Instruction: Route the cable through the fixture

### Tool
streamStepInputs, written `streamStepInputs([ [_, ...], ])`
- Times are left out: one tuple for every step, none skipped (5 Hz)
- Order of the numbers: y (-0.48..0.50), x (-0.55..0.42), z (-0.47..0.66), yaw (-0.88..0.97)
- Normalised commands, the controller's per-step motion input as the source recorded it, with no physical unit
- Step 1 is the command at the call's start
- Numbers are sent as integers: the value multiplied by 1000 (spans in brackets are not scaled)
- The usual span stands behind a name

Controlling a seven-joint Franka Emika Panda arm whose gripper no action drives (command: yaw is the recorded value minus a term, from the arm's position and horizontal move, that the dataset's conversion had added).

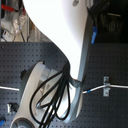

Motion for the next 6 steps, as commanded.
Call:
streamStepInputs([
  [0, 0, -11, 0],
  [0, 0, 19, 0],
  [180, 165, 372, 54],
  [193, 258, 451, 97],
  [197, 187, 477, 120],
  [82, 48, 392, 126],
])
